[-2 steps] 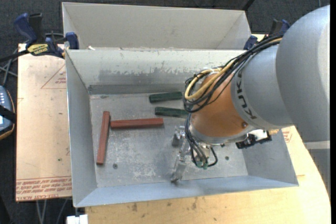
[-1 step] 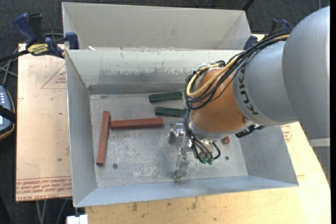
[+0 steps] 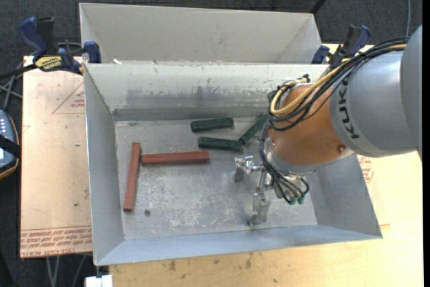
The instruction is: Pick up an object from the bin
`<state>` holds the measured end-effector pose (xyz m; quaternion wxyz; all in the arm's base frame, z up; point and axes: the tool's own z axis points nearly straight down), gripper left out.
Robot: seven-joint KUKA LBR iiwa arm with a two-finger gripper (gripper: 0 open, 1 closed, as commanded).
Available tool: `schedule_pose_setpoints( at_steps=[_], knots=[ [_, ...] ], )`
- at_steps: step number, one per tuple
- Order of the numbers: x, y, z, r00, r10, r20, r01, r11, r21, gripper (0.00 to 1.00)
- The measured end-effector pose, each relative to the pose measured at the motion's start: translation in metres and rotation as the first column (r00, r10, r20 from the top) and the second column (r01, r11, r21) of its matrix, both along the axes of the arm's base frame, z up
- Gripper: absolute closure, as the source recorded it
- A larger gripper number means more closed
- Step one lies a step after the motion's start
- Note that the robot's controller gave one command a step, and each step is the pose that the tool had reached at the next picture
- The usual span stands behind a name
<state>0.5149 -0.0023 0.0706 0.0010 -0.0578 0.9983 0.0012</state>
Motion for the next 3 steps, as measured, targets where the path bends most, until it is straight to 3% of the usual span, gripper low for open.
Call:
schedule_pose_setpoints(
  at_steps=[1, 2, 3],
  knots=[
    [0.002, -0.017, 0.029, 1.0, -0.004, -0.005, 0.004, 1.0, -0.004, 0.0],
    [0.019, 0.017, 0.049, 0.97, -0.241, 0.0, 0.241, 0.97, -0.002, 0.0],
    [0.051, 0.074, 0.027, 0.99, -0.143, 0.006, 0.143, 0.99, 0.0, 0.0]
  ],
)
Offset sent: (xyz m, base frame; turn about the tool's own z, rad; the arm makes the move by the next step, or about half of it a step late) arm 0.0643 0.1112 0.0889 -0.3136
